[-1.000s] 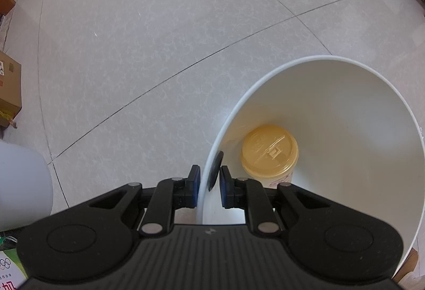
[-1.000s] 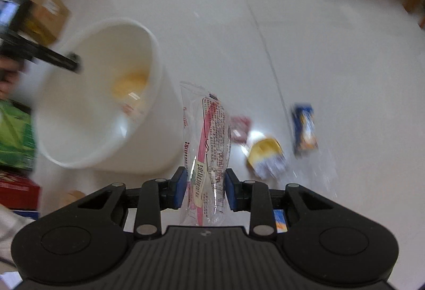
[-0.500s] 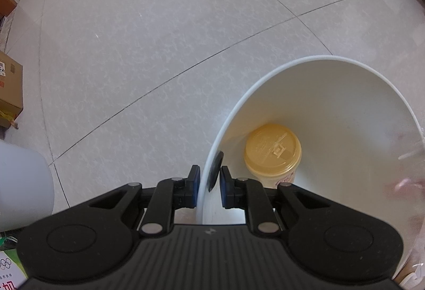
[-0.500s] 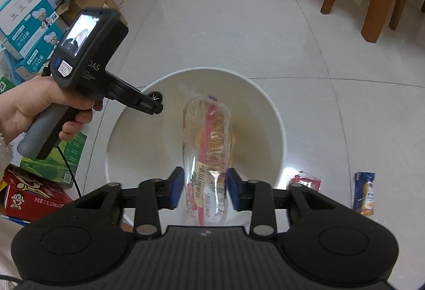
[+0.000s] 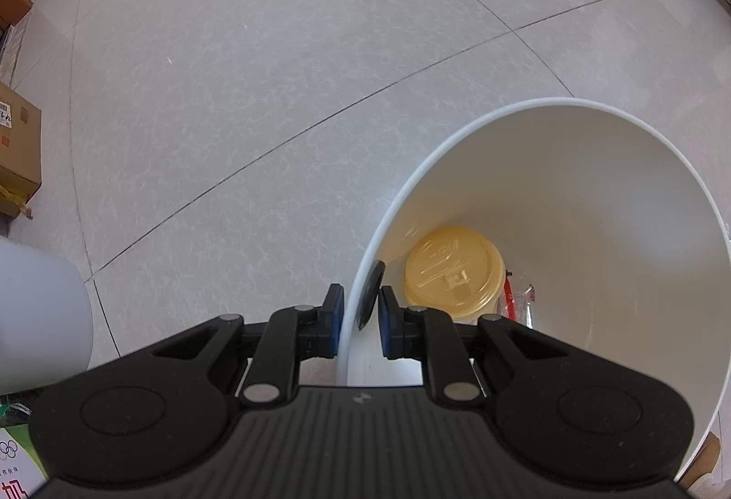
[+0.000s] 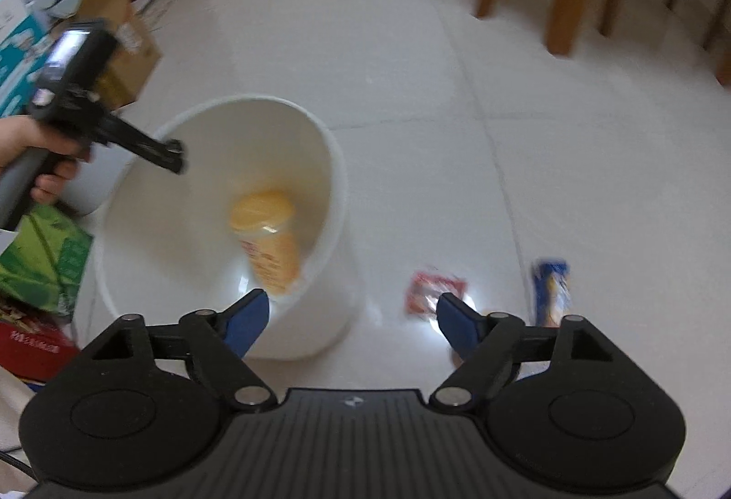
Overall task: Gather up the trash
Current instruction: 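Grasp the crumpled white paper with the right tool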
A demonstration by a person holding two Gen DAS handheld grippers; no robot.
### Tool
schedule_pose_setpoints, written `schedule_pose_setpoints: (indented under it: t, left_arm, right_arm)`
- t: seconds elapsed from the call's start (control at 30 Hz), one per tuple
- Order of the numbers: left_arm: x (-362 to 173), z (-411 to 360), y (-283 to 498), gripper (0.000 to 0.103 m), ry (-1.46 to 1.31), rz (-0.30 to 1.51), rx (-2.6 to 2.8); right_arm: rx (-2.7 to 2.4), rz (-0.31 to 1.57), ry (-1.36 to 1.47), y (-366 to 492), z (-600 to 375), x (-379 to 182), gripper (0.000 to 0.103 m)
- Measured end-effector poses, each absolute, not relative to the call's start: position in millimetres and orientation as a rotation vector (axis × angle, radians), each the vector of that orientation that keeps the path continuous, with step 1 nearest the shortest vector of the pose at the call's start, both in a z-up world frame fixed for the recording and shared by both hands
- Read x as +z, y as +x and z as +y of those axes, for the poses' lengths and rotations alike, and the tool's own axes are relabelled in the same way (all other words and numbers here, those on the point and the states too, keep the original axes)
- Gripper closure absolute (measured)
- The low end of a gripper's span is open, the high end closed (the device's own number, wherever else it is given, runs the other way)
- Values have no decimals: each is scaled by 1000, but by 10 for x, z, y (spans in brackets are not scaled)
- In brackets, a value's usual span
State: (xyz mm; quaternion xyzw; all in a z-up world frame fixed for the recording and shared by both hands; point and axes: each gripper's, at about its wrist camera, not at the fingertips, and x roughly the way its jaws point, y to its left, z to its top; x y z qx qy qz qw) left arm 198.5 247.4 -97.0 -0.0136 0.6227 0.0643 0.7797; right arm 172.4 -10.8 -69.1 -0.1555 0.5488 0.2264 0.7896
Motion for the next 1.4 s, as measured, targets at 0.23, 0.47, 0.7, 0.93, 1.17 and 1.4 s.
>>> schedule_pose_setpoints:
  t: [0.23, 0.47, 0.7, 0.93, 1.17, 1.4]
  left_arm:
    - [-969, 2496, 1985, 89, -42, 1347, 143]
    - [-973, 2501, 1977, 89, -41, 1345, 144]
    - [-975, 2493, 1968, 89, -41, 1342, 147]
    - [-974, 2510, 1981, 89, -51, 1348, 149]
    - [-980, 2557, 1977, 89, -65, 1344, 144]
    - [-986, 2575, 1971, 89, -70, 1345, 140]
  right_arm:
    - [305, 1275, -291, 1734, -845, -1320, 17]
    - [130, 1338, -184, 1745, -1362, -1941, 17]
    - [205, 1280, -234, 1910, -1235, -2209, 17]
    - [349, 1251, -412, 2196, -1099, -2575, 16]
    - [354, 1288, -550, 2247, -1114, -2972, 17]
    - [359, 1288, -650, 2223, -1179, -3037, 38]
